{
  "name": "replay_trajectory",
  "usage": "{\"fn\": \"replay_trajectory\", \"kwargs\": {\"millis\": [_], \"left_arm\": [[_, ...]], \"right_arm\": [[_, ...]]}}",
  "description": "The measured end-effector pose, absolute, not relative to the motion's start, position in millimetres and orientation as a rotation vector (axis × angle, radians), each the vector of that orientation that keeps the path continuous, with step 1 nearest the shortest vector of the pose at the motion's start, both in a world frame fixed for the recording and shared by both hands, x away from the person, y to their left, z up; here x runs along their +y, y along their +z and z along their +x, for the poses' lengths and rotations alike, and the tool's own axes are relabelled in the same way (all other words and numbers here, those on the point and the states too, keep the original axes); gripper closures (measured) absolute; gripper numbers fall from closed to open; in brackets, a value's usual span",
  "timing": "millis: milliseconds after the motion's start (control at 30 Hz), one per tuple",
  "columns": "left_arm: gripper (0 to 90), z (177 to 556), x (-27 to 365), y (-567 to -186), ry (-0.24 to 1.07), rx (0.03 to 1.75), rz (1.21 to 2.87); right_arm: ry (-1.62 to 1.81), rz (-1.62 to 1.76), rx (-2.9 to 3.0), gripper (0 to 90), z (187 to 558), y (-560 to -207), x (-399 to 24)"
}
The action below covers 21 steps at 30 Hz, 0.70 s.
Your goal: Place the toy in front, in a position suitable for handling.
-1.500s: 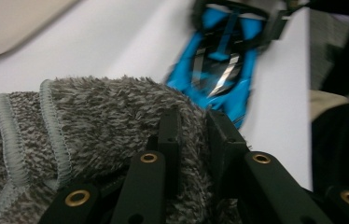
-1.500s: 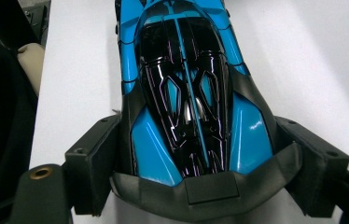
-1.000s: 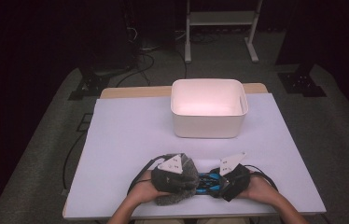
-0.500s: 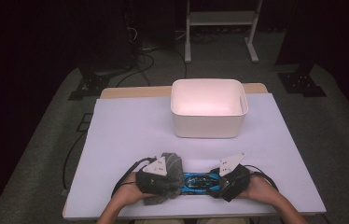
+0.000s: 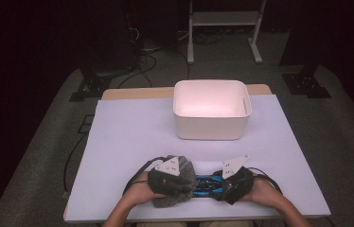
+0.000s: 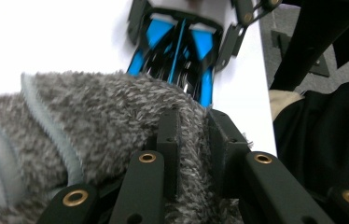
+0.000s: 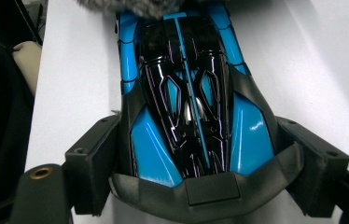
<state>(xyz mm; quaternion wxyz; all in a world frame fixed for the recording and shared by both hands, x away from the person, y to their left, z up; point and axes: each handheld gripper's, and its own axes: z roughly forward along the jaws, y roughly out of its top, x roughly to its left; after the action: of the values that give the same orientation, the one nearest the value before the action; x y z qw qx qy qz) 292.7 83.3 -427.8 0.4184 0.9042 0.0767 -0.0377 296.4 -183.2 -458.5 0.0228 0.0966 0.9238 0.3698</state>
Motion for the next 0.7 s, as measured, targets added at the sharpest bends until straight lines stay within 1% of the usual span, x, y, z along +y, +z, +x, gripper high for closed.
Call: {"fn": "replay_trajectory", "kwargs": {"millis": [200,433,600,700], "left_arm": [[75.8,294.7,75.6,-427.0,-0.102,0.167,2.270],[75.8,295.9,101.5,-433.6,-0.110,0.222,2.273],[75.6,294.7,121.9,-437.4,-0.090,0.261,2.297],[75.5,294.8,126.5,-437.5,-0.088,0.277,2.294]], "right_arm": [[1.150,0.297,2.857,20.4,296.3,-459.0,-183.6],[1.147,0.298,2.853,20.4,295.6,-459.0,-183.3],[1.152,0.297,2.853,20.4,295.6,-459.2,-183.7],[1.154,0.293,2.853,20.4,295.8,-459.3,-183.9]]}}
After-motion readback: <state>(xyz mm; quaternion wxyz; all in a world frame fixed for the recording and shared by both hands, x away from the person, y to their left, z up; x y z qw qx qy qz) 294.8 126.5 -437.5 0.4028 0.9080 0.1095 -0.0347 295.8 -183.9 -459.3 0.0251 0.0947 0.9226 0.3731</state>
